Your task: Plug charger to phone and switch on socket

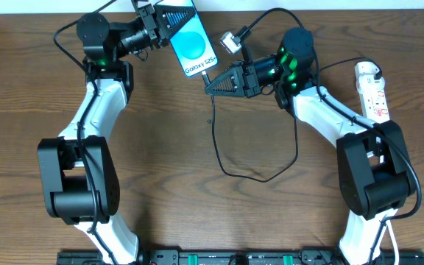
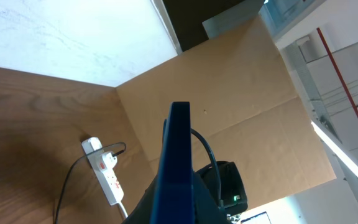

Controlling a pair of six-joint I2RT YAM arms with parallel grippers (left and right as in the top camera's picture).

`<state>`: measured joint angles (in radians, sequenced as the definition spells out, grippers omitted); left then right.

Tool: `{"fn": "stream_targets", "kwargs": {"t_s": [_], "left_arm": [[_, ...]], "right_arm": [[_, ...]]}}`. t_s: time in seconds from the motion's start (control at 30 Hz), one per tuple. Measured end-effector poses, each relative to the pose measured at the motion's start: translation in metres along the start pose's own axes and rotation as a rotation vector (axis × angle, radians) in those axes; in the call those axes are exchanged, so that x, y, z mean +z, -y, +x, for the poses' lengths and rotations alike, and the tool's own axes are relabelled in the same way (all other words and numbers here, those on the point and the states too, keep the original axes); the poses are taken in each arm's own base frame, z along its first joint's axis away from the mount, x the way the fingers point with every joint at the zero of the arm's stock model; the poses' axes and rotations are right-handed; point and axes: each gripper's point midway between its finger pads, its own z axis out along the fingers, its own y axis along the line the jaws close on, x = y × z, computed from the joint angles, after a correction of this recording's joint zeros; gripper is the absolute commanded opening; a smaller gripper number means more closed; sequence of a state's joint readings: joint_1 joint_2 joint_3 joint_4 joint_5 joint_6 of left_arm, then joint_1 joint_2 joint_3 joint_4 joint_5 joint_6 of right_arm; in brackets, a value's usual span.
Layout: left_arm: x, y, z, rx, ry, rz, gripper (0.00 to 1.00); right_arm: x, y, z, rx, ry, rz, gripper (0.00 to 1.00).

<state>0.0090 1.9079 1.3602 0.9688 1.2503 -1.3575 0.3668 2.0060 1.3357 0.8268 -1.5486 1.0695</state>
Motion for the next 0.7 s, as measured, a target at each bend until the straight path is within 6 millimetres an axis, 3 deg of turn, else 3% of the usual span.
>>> {"fn": "stream_targets", "kwargs": {"t_s": [0.7], "left_arm": [[0.0009, 0.0002, 0.0008, 0.000, -0.002, 0.001, 0.07]], "right_arm": [[0.0000, 0.0005, -0.0002, 0.118, 0.002, 0.001, 0.01]]}}
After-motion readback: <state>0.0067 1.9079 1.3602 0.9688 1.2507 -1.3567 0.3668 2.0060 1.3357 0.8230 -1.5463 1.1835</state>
